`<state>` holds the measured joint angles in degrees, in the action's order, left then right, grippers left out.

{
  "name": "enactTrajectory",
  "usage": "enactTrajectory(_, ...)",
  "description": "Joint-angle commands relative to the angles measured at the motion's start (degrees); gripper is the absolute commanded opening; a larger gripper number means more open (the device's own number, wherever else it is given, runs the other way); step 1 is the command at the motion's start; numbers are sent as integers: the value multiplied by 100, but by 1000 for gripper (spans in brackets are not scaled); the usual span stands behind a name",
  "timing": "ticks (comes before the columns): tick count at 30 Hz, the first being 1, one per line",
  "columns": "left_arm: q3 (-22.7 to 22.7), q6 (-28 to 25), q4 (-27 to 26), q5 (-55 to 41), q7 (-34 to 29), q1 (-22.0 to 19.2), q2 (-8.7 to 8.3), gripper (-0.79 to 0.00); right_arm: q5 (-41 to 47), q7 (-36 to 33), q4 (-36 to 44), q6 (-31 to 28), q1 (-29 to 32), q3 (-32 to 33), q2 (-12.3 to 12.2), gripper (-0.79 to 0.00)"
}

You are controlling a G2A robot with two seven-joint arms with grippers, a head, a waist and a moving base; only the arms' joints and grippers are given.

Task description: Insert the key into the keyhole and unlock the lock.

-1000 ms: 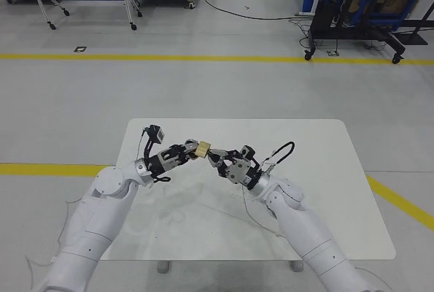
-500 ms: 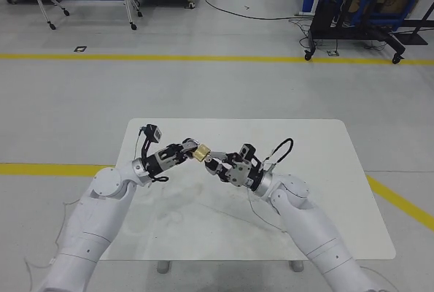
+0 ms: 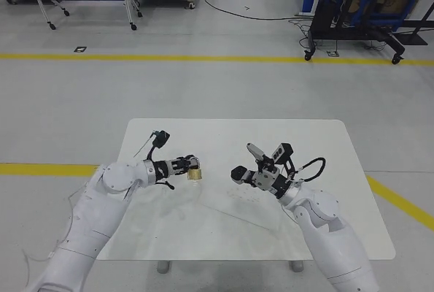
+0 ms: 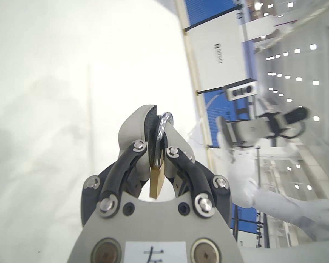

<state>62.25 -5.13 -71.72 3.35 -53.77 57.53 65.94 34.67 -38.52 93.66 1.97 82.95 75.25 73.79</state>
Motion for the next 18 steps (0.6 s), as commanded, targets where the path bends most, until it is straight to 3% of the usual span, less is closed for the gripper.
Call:
enactTrajectory(1,-205,562,119,419,-382,-146,3,-785,0,0,1,0,2,0,0,0)
enactTrajectory(5,-465,1199,328,653,-702,-386,47,-785,0,0,1,0,2,0,0,0)
enactTrajectory(14,-737,1466,523,852,-580,-564,122,-785,0,0,1,0,2,0,0,0)
enactTrajectory(18,-792,1450,592,853,-581,-597,140,-505,0,0,1,0,2,0,0,0)
